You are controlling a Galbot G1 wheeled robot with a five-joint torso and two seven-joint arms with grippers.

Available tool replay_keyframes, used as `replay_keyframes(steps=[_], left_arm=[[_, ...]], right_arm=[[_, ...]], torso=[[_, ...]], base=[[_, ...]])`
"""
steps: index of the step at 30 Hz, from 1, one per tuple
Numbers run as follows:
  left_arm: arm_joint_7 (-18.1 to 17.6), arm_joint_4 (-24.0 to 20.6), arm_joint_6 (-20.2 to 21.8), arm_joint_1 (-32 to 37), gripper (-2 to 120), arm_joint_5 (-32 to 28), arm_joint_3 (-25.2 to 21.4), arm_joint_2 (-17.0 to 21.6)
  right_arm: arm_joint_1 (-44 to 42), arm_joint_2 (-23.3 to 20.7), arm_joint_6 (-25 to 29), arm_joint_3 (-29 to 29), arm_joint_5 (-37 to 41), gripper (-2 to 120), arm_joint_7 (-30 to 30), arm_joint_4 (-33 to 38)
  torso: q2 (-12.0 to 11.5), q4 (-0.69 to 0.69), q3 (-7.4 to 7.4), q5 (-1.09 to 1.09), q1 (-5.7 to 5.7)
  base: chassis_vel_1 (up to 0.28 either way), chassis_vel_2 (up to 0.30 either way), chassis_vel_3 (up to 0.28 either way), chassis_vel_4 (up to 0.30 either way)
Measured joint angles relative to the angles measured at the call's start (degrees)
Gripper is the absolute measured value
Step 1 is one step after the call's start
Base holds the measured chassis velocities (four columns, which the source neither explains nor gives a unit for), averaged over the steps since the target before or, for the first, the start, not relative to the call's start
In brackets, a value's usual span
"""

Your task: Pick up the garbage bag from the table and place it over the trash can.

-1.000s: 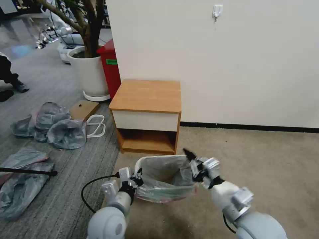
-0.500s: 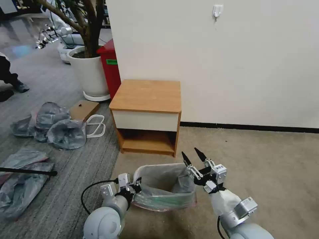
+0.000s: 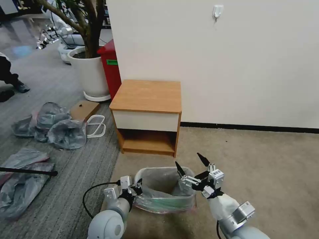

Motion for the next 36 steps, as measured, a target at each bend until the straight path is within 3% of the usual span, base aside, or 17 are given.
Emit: replay_keyframes(steps=[1, 5, 9, 13, 17, 20, 26, 28, 29, 31, 32, 33, 34, 35, 36], left_arm=[[0.0, 0.0, 0.0, 0.0, 24, 0.0, 0.0, 0.0], [0.15, -0.24, -0.35, 0.19, 44, 1.55, 0.59, -0.01], [0.38, -0.26, -0.72, 0.19, 53, 2.46, 0.91, -0.07], [0.82, -0.76, -1.08, 0.3, 73, 3.49, 1.63, 0.13], [0.84, -1.43, -0.98, 0.56, 82, 3.94, 1.83, 0.23], [0.87, -2.53, -0.95, 0.86, 95, 4.34, 1.96, 0.47], [1.63, -3.23, -2.0, 0.94, 100, 6.9, 1.25, 0.71], [4.34, -3.34, -6.98, 1.44, 100, 11.41, 0.34, 0.69], [4.34, -3.34, -6.98, 1.44, 100, 11.41, 0.34, 0.69], [7.16, -2.54, -17.66, 1.62, 100, 16.62, -0.9, 0.66], [7.16, -2.54, -17.66, 1.62, 100, 16.62, -0.9, 0.66], [7.68, -1.97, -23.45, 1.48, 100, 19.57, -1.94, 0.59], [7.69, -1.71, -26.49, 1.32, 100, 21.54, -2.87, 0.55], [7.68, -1.36, -29.43, 1.23, 100, 22.84, -3.77, 0.54], [7.68, -1.36, -29.43, 1.23, 100, 22.84, -3.77, 0.54]], right_arm=[[0.0, 0.0, 0.0, 0.0, 0.0, 100, 0.0, 0.0], [0.07, -0.21, -0.1, -0.51, -0.54, 100, -0.21, -0.16], [0.04, -0.24, -0.12, -0.71, -0.8, 100, -0.27, -0.18], [-0.04, -0.44, -0.25, -0.92, -1.04, 100, -0.25, -0.22], [-0.02, -0.44, -0.5, -1.0, -1.07, 100, -0.03, -0.22], [0.12, -0.35, -0.79, -1.21, -1.1, 100, 0.51, -0.22], [0.21, 0.12, -0.89, -1.49, -1.16, 100, 1.52, -0.09], [0.2, 0.94, -0.78, -1.5, -1.76, 100, 5.12, -0.47], [0.2, 0.94, -0.78, -1.5, -1.76, 100, 5.12, -0.47], [0.33, 2.3, -0.52, -0.9, -3.5, 100, 11.85, -1.72], [0.33, 2.3, -0.52, -0.9, -3.5, 100, 11.85, -1.72], [0.31, 2.77, -0.45, -0.78, -3.65, 100, 14.85, -2.33], [0.25, 3.15, -0.12, -0.49, -3.77, 100, 16.65, -3.02], [0.22, 3.48, 0.73, -0.02, -4.17, 100, 17.65, -3.86], [0.22, 3.48, 0.73, -0.02, -4.17, 100, 17.65, -3.86]], torso=[[0.0, 0.0, 0.0, 0.0, 0.0], [0.0, 0.0, 0.0, 0.0, 0.0], [0.0, -0.01, 0.0, -0.01, 0.0], [-0.01, -0.01, 0.01, -0.02, 0.0], [-0.02, -0.01, 0.02, -0.03, 0.0], [-0.02, -0.01, 0.02, -0.01, 0.0], [-0.02, -0.01, 0.01, 0.0, 0.0], [-0.02, 0.0, 0.01, 0.0, 0.0], [-0.02, 0.0, 0.01, 0.0, 0.0], [-0.02, -0.01, 0.01, 0.0, 0.0], [-0.02, -0.01, 0.01, 0.0, 0.0], [-0.02, -0.01, 0.01, 0.0, 0.0], [-0.02, -0.01, 0.01, 0.0, 0.0], [-0.02, -0.01, 0.01, 0.0, 0.0], [-0.02, -0.01, 0.01, 0.0, 0.0]], base=[[0.0, 0.0, 0.0, 0.0], [0.0, 0.0, 0.0, 0.0], [0.0, 0.0, 0.0, 0.0], [0.0, 0.0, 0.0, 0.0], [0.0, 0.0, 0.0, 0.0], [0.0, 0.0, 0.0, 0.0], [0.0, 0.0, 0.0, 0.0], [0.0, 0.0, 0.0, 0.0], [0.0, 0.0, 0.0, 0.0], [0.0, 0.0, 0.0, 0.0], [0.0, 0.0, 0.0, 0.0], [0.0, 0.0, 0.0, 0.0], [0.0, 0.0, 0.0, 0.0], [0.0, 0.0, 0.0, 0.0], [0.0, 0.0, 0.0, 0.0]])
